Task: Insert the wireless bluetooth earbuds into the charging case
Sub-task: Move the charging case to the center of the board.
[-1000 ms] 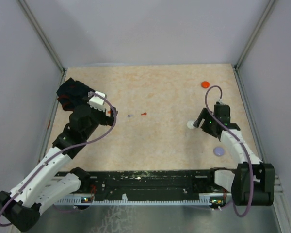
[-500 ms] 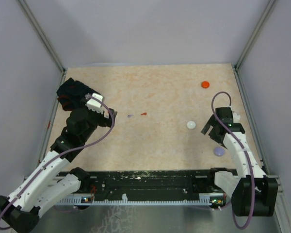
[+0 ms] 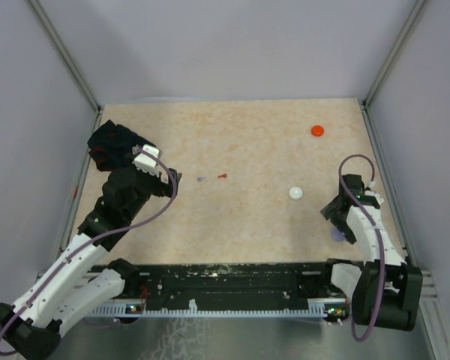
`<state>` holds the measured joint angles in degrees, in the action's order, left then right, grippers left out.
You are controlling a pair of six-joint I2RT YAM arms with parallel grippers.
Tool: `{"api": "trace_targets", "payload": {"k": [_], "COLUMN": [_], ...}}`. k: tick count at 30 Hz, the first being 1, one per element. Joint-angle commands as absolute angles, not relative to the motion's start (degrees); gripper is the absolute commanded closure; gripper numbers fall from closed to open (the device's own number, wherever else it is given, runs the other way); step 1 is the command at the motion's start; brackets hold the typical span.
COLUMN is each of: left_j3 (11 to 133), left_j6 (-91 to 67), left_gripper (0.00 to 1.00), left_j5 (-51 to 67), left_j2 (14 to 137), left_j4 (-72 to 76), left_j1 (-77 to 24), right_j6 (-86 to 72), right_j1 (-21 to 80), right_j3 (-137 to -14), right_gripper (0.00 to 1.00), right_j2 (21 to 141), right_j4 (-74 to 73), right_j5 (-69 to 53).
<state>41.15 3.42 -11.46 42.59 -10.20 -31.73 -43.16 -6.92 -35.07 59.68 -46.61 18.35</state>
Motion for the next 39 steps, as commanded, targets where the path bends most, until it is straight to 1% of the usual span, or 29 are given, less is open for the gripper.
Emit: {"api": "trace_targets", "payload": {"k": [1,4,7,9,11,13,15,21,24,31,34,39], "left_j3": [40.6,40.5,40.6,40.6,40.6,40.6,40.5,40.6,40.5,40.5,40.4,40.6], "left_j6": [3.5,3.7,3.8,3.7,3.6,3.7,3.6,3.7,3.7,3.7,3.7,3.3], "left_gripper": [0.0,0.0,0.0,0.0,0.0,0.0,0.0,0.0,0.0,0.0,0.0,0.0], "left_j5": [-10.5,-11.0,-10.7,-10.5,-10.4,-10.2,-10.1,-9.6,-9.3,-8.9,-8.5,-7.8], "left_j2": [42.3,42.2,42.2,42.3,42.3,42.3,42.3,42.4,42.4,42.5,42.7,43.3], "left_j4": [-8.2,-8.2,-8.2,-8.1,-8.1,-8.1,-8.1,-8.1,-8.1,-8.0,-8.0,-7.9], "left_j1": [-31.4,-31.4,-31.4,-31.4,-31.4,-31.4,-31.4,-31.4,-31.3,-31.2,-31.1,-30.5], "right_j6": [-45.6,-45.3,-44.2,-43.0,-41.3,-40.5,-39.1,-36.3,-35.1,-34.2,-32.8,-26.3], "right_j1": [-8.9,-9.5,-9.5,-9.5,-9.5,-9.5,-9.4,-9.2,-7.6,6.2,15.5,29.8], "right_j3": [-33.6,-32.9,-32.8,-33.2,-33.3,-32.8,-31.9,-31.9,-32.3,-35.8,-38.4,-45.6], "right_gripper": [0.14,0.17,0.26,0.3,0.36,0.39,0.46,0.48,0.49,0.5,0.5,0.5], "right_j2": [60.7,62.2,63.7,64.0,63.4,62.5,61.4,60.0,60.2,65.7,68.5,77.7], "right_j4": [-43.6,-42.5,-41.6,-41.5,-40.5,-39.3,-37.6,-36.3,-35.8,-35.5,-34.2,-33.1], "right_j5": [16.9,16.3,15.7,14.9,13.5,12.3,10.5,8.6,8.7,10.6,12.1,12.9]}}
